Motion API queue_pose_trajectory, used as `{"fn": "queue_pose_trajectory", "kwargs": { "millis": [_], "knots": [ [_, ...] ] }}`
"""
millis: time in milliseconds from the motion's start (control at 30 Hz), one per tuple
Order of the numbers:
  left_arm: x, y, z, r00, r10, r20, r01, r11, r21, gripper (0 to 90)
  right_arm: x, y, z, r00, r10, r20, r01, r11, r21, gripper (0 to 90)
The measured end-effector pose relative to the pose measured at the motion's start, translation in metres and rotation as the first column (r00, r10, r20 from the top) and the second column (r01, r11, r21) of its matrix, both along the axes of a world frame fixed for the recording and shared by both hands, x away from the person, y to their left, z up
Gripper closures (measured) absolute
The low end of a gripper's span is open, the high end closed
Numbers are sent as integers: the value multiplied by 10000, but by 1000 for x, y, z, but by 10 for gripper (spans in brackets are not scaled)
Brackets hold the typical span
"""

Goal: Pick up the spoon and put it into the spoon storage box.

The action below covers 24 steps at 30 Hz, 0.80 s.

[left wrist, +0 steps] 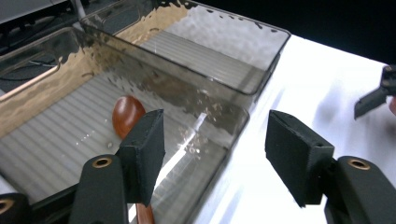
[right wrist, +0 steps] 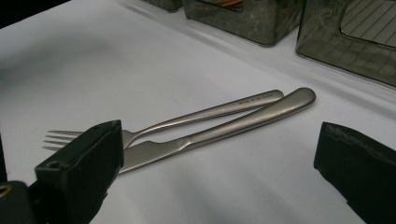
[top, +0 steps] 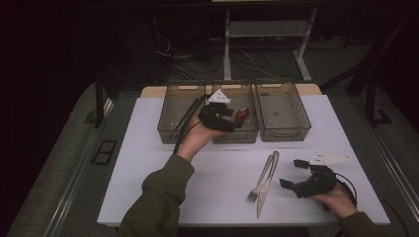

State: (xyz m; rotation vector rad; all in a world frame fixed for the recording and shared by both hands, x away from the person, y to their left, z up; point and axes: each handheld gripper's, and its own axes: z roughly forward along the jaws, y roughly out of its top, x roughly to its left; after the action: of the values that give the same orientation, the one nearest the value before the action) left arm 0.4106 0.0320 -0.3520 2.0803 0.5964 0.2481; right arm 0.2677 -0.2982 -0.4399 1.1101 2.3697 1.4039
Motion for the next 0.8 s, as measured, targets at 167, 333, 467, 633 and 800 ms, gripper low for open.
{"fn": "queue_pose_trajectory", "kwargs": {
  "millis": [167, 333, 467, 633, 800],
  "knots": [
    [-16, 13, -6, 10000, -35, 67, 35, 10000, -62, 323, 0, 0, -1, 10000, -24, -20, 24, 10000, -44, 10],
    [-35, 26, -17, 9999, -56, 158, 57, 9999, -92, 303, 1, 0, -1, 10000, -17, -20, 17, 10000, -98, 10],
    [-50, 36, -29, 9999, 88, 131, -88, 10000, 9, 274, 2, 1, -2, 10000, -17, 67, 18, 9999, -159, 10],
    [-65, 51, -43, 9997, 242, 8, -241, 9996, -112, 253, 1, 1, -2, 10000, -44, -55, 43, 9998, -168, 10],
    [-78, 65, -54, 9987, 517, -51, -518, 9985, -203, 234, 1, 1, -2, 10000, -58, -67, 57, 9998, -180, 10]
  ]
}}
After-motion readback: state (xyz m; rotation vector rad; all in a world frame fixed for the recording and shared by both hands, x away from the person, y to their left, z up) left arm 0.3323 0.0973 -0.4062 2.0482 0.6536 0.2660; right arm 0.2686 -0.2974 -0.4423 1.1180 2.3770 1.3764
